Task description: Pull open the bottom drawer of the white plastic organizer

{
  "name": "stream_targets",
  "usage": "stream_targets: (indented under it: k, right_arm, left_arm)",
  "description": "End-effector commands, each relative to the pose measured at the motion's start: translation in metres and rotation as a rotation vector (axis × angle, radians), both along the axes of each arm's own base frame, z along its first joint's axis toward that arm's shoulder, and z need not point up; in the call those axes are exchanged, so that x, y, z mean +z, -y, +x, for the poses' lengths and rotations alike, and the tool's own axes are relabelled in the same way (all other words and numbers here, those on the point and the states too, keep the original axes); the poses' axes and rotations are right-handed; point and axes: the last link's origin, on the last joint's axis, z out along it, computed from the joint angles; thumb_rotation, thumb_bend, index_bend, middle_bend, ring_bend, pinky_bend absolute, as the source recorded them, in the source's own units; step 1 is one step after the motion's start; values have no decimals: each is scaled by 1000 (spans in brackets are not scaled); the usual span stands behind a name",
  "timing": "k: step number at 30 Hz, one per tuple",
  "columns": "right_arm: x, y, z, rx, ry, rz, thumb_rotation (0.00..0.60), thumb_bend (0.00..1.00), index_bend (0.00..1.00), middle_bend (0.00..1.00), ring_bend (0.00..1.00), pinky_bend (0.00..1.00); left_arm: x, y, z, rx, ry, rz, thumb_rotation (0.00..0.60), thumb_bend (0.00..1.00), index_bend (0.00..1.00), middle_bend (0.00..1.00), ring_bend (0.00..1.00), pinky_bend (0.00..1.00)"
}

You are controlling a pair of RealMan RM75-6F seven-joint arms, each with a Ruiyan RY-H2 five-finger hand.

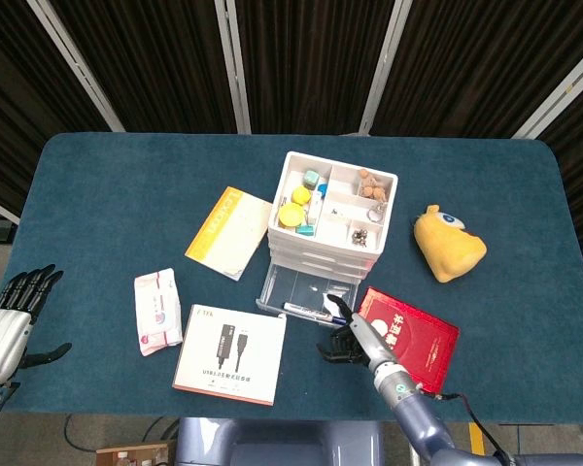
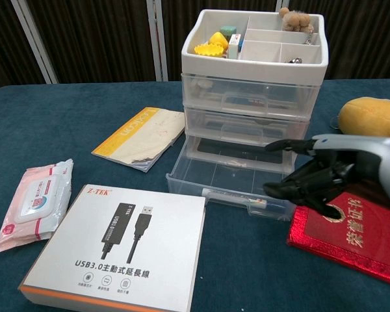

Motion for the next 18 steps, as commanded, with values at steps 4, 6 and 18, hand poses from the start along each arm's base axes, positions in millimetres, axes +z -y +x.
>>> stream_targets:
  k: [4, 6, 18]
  right_arm:
    - [56, -15, -40, 74, -164, -108, 600, 385, 0, 584, 492, 655]
    - [69, -19, -55, 88, -224, -143, 600, 385, 0, 495, 507, 586]
    - [123, -71, -162, 314, -594, -361, 600, 259, 0, 0, 0, 46]
  left_arm:
    - [-1, 2, 1, -2, -5, 1, 600, 17, 0, 0, 0, 19]
    - [-1, 3, 1, -4, -9, 2, 600, 18, 0, 0, 0, 19]
    - [-3, 12, 4, -34, -43, 17, 600, 21, 0, 0, 0, 18]
